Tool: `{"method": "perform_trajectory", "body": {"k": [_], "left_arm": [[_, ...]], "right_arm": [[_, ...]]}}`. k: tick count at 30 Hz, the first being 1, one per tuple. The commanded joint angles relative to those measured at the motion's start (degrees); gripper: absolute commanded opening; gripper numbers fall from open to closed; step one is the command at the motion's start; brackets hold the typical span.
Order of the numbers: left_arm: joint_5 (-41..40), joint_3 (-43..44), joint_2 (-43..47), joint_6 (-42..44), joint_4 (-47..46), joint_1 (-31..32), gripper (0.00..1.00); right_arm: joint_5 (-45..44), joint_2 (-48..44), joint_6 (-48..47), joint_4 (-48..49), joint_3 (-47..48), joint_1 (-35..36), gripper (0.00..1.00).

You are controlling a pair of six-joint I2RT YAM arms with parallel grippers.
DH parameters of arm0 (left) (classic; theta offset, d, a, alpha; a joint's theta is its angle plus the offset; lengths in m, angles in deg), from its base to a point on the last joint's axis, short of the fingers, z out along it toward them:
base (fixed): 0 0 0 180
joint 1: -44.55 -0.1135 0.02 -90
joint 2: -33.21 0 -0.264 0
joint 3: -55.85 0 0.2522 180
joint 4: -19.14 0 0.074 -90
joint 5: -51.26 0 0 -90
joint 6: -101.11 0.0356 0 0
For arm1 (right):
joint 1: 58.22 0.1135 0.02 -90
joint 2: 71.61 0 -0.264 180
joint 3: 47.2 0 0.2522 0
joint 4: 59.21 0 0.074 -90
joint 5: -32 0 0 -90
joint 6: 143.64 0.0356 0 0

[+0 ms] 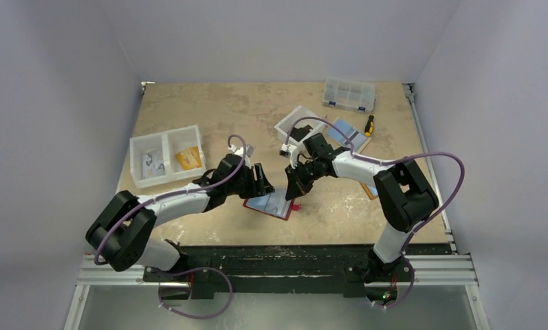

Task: Take the credit cards out of the card holder
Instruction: Remove the credit card from the card holder.

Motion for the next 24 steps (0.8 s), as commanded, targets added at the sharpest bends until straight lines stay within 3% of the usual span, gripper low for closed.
{"method": "perform_trajectory", "body": {"k": [1, 7, 20, 24], "left_arm": [[-3.7, 0.7, -2.1, -0.6, -3.9, 1.1, 0.54], [-3.3, -0.6, -3.8, -1.0, -5.4, 1.8, 0.50], [-1.1, 1.1, -12.4, -3.5, -5.5, 5.6, 0.49], [0.0, 2.2, -14.4, -4.3, -5.9, 7.4, 0.49]], "right_arm": [[-2.4, -1.9, 17.6, 10.6, -2.7, -0.1, 0.00], [-4.5, -1.1, 24.1, 14.7, -5.4, -0.3, 0.00], [-12.5, 4.3, 24.7, 11.7, -3.3, -0.3, 0.00], [-11.4, 5.4, 24.9, 11.7, -2.3, -0.2, 0.03]]}}
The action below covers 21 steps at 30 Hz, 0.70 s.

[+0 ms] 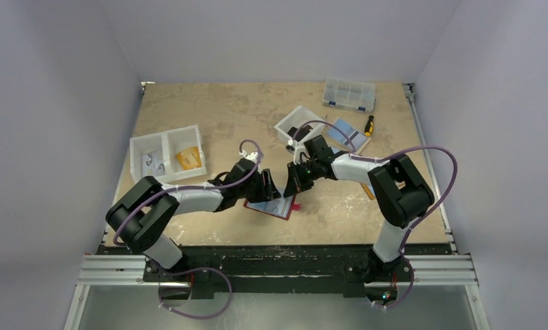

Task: Take the credit cards out of the card holder
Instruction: Remove the credit card from the card holder.

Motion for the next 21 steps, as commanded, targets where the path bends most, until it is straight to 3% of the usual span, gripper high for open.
{"method": "perform_trajectory", "body": {"k": [1, 6, 11, 17, 21], "left_arm": [[2.5, 1.5, -4.3, -2.1, -0.3, 3.2, 0.49], [1.9, 2.3, -7.2, -6.8, -0.7, 4.9, 0.48], [-1.8, 0.6, -7.8, -15.7, -0.1, 4.9, 0.33], [-1.9, -4.6, -6.3, -22.0, -10.1, 4.9, 0.32], [-3.3, -5.8, -4.4, -22.1, -10.8, 4.9, 0.35]], "right_arm": [[-3.8, 3.6, -0.3, -0.7, 2.1, 0.0, 0.05], [0.5, 7.4, -4.2, -6.0, 7.9, 0.0, 0.11], [2.4, 4.0, -5.3, -5.4, 6.6, -0.2, 0.19], [4.2, -3.6, -7.4, -2.5, 2.6, -1.4, 0.23], [0.7, -6.6, -8.5, -2.7, 1.2, -1.5, 0.20]]}}
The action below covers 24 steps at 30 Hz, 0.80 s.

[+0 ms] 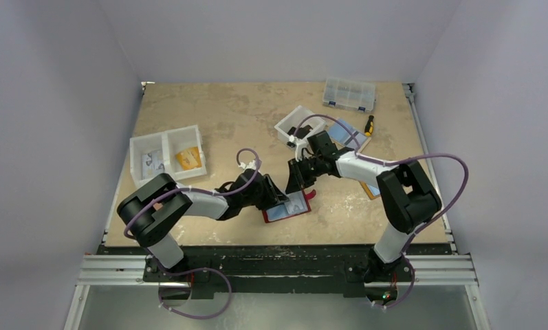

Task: Take the credit cards out of the card holder
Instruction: Remove the credit card from the card holder.

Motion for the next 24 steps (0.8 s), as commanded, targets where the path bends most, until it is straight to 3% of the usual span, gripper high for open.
{"method": "perform_trajectory", "body": {"k": [1, 4, 7, 12, 20, 24], "left_arm": [[-1.4, -3.0, 0.9, -2.6, 1.4, 0.4, 0.36], [-2.0, -4.2, 1.8, -3.7, 0.7, 0.3, 0.39], [-2.0, -5.4, 2.2, -4.8, -1.7, 0.3, 0.41], [-1.0, -5.6, 1.1, -5.0, -4.8, 0.4, 0.41], [0.1, -4.5, -0.8, -4.6, -5.6, 0.4, 0.40], [0.8, -4.5, -1.8, -4.9, -6.6, 0.3, 0.42]], "right_arm": [[-3.3, -5.0, -2.4, 2.1, -1.2, -0.4, 0.17], [-7.9, -6.1, -2.4, 1.9, -1.9, -1.4, 0.10], [-8.9, -6.5, -3.3, 1.7, -3.2, -1.6, 0.09], [-6.9, -5.0, -4.2, 2.1, -4.6, -1.6, 0.18], [-6.3, -0.5, -3.4, 1.8, -3.5, -1.7, 0.20], [-7.7, 0.3, -3.2, 1.6, -3.3, -1.6, 0.27]]}}
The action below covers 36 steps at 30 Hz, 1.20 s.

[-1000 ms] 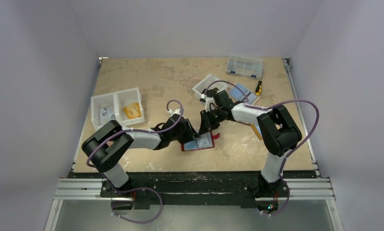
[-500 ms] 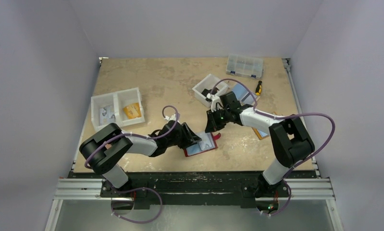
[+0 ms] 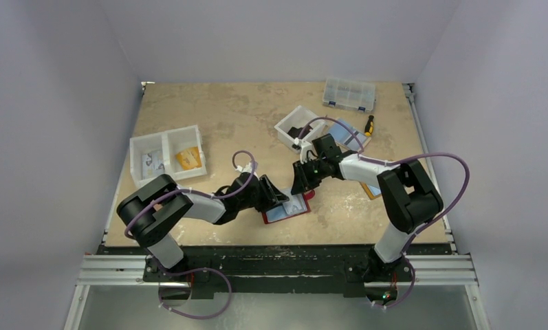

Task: Take the credit cards out of the card holder
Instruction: Remove the credit card from the card holder.

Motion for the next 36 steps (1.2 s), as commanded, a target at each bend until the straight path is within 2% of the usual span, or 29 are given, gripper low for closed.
{"method": "perform_trajectory", "body": {"k": [1, 4, 9, 15, 20, 23, 28, 32, 36], "left_arm": [[0.8, -0.2, -2.6, -0.2, 0.7, 0.3, 0.43], [1.2, -0.6, -3.3, -1.1, -0.5, 0.3, 0.43], [1.1, -4.7, -3.0, -5.8, -5.9, -0.4, 0.43], [-0.5, -10.4, -2.8, -11.7, -17.3, -1.5, 0.40], [-0.6, -10.1, -4.6, -12.2, -20.1, -1.6, 0.34], [-0.6, -10.3, -4.7, -11.9, -19.8, -1.7, 0.34], [-0.7, -10.8, -4.4, -11.2, -19.1, -1.7, 0.34], [-0.8, -11.1, -4.6, -10.8, -18.2, -1.8, 0.34], [-1.1, -11.2, -4.2, -10.9, -17.3, -1.6, 0.34]], "right_arm": [[-2.8, 2.2, -0.4, -0.5, 0.6, 0.1, 0.28], [-2.2, 3.3, 0.0, -0.6, 0.6, 0.1, 0.26], [-2.9, 6.8, 0.1, -2.0, 1.8, 0.2, 0.11], [-0.4, 6.7, -0.1, -2.8, 1.4, 0.9, 0.05], [6.7, 5.7, -2.7, -3.5, 1.5, 2.8, 0.03], [9.9, 4.0, -4.8, -4.1, 2.1, 2.7, 0.04], [12.0, -1.8, -9.3, -3.7, 0.6, 0.8, 0.13], [10.4, -4.6, -8.7, -1.6, -0.8, 0.0, 0.18], [6.5, -3.2, -7.5, -1.7, -0.5, 0.0, 0.20]]}}
